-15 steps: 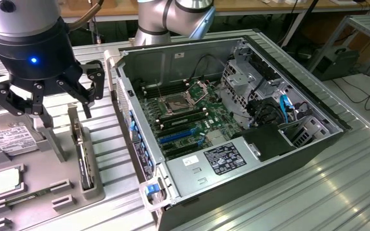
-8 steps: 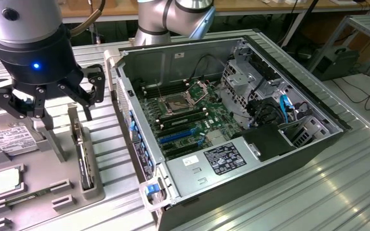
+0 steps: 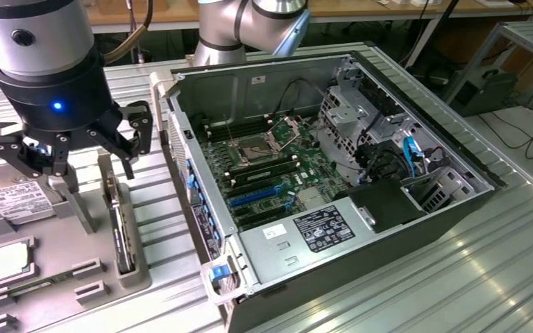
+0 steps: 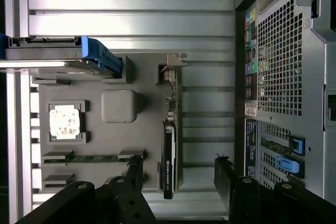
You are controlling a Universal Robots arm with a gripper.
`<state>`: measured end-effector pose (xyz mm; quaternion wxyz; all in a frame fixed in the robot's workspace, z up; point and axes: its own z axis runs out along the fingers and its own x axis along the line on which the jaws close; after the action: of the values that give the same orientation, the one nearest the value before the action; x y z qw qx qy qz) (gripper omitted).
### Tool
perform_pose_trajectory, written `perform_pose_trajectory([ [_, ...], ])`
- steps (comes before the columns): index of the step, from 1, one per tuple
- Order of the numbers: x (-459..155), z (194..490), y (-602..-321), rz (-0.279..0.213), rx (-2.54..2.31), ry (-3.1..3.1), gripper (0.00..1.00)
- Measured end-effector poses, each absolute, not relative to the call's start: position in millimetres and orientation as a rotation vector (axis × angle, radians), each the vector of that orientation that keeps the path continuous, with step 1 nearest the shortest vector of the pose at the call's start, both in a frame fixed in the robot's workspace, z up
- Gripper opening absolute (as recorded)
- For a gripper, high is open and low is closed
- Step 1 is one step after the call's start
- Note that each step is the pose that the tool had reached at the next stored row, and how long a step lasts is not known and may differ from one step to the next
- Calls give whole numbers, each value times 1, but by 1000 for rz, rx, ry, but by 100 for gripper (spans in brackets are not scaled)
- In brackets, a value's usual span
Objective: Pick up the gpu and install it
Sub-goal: 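Pick up the gpu and move the gpu toward the slot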
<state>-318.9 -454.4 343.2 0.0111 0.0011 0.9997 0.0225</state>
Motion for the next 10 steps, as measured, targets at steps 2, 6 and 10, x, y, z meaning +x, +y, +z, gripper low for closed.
perform_pose_trajectory([
  [2, -319, 341, -454, 70, 3, 3119, 66],
  [6, -319, 336, -454, 70, 3, 3120, 66],
  [10, -319, 333, -454, 70, 3, 3120, 66],
])
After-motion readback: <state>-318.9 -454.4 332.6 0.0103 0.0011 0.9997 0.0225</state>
